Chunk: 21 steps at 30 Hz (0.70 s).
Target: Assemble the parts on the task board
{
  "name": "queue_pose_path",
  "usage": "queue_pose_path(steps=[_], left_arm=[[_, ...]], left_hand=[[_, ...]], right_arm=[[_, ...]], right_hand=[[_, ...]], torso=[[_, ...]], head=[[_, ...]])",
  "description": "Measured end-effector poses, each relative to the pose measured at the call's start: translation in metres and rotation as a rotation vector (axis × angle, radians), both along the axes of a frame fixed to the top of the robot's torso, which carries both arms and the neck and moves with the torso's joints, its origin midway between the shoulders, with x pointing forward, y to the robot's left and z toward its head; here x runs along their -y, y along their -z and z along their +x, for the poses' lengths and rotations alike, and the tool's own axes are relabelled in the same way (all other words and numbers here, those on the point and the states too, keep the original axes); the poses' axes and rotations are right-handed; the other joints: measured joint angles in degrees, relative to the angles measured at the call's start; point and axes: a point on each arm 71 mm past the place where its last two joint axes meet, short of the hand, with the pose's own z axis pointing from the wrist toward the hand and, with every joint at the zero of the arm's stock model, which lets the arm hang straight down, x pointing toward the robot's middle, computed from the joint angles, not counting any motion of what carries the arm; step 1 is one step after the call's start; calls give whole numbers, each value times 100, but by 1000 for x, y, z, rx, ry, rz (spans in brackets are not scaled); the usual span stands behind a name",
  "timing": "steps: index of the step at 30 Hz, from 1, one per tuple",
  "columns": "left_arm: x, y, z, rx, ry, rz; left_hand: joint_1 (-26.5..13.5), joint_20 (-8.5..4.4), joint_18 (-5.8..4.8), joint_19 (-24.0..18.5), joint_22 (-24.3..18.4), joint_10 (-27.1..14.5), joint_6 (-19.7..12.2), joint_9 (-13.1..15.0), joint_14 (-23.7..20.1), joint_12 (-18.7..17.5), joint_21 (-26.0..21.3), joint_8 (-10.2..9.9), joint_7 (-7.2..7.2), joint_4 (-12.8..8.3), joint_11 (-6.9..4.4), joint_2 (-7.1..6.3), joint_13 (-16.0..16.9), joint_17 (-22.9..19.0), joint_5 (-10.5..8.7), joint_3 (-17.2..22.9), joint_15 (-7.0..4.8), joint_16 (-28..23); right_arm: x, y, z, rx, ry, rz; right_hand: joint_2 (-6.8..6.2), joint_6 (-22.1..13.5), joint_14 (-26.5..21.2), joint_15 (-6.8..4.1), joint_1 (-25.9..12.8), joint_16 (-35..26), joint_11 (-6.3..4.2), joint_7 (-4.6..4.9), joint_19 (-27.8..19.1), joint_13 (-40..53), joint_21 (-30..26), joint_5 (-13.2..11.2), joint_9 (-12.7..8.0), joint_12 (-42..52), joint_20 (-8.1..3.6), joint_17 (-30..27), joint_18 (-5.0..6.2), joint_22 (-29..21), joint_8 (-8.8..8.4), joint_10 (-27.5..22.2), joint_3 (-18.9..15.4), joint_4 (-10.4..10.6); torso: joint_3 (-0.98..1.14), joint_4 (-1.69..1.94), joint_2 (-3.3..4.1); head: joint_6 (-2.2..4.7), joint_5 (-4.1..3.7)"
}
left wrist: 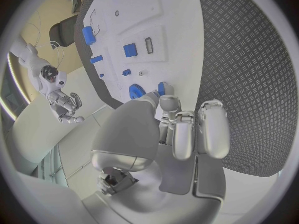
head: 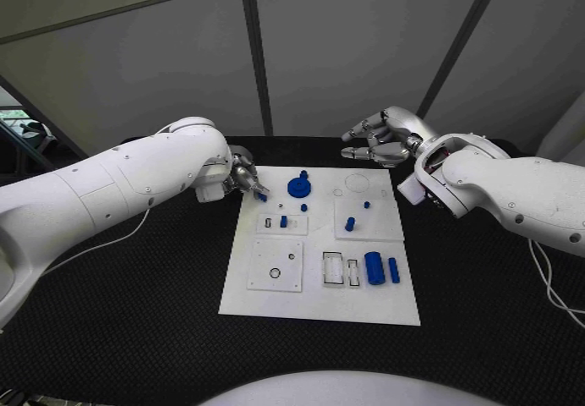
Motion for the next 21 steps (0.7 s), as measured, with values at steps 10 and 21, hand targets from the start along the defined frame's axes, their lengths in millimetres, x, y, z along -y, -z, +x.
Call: queue_pose_path(steps=[10, 21], left_arm=[[-6, -7, -18, 19, 8, -80], [-7, -6, -49, 38, 37, -129]], left_hand=[[-374, 1, -1, 0, 0, 70, 0, 120, 1, 22, 0, 140, 0, -260, -1, -372, 7, 0, 43, 831, 1, 0], [-509, 1, -1, 0, 0, 163, 1, 179, 1, 50, 0, 205, -1, -288, -14, -506, 64, 0, 127, 994, 1, 0]], right_arm=[[2, 0, 1, 0, 5, -1], [3, 1, 1, -1, 8, -2]], right_hand=[[0, 0, 0, 0, 0, 0, 0, 0, 0, 0, 0, 0, 0, 0, 0, 0, 0, 0, 0, 0, 0, 0], [0, 0, 0, 0, 0, 0, 0, 0, 0, 0, 0, 0, 0, 0, 0, -1, 0, 0, 0, 0, 0, 0]], torso=[[-3, 4, -5], [-1, 5, -6]], head=[[7, 12], [-10, 29]])
